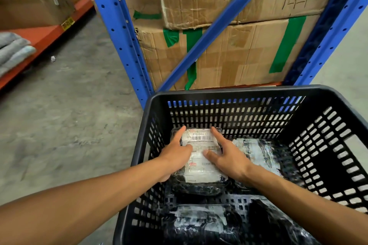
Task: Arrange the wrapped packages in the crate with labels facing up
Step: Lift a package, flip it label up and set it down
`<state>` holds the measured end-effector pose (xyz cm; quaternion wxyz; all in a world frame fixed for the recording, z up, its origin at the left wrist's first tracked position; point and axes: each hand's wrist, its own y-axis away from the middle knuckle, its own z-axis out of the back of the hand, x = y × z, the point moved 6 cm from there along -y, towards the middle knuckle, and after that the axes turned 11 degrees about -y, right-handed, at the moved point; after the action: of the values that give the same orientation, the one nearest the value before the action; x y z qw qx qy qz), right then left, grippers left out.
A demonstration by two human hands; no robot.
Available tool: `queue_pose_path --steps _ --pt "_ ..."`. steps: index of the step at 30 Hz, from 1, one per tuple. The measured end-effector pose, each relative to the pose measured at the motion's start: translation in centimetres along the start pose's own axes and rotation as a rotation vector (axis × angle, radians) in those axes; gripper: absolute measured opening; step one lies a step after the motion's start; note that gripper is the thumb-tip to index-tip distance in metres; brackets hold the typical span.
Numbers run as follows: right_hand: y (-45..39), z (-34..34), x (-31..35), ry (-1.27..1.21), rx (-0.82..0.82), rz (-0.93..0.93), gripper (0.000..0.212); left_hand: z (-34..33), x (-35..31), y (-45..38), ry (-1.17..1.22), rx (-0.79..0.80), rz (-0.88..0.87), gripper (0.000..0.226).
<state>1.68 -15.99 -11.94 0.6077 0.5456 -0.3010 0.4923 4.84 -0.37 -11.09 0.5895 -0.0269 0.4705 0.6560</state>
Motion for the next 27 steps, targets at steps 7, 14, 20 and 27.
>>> queue_pose_path --steps 7,14,20,27 --pt "-0.1 0.2 0.0 0.058 -0.002 0.020 0.081 -0.1 0.6 -0.9 -0.074 0.029 0.030 0.080" --pt "-0.3 8.5 -0.6 0.011 -0.180 -0.044 0.053 2.0 -9.9 1.2 -0.357 -0.152 -0.353 0.053" --pt "0.4 15.9 -7.0 -0.136 -0.450 -0.248 0.040 -6.8 -16.1 -1.0 -0.175 0.158 -0.290 0.059" --pt "0.9 14.1 -12.1 -0.231 -0.414 -0.474 0.053 -18.1 -11.2 -4.0 -0.437 0.186 -0.117 0.085"
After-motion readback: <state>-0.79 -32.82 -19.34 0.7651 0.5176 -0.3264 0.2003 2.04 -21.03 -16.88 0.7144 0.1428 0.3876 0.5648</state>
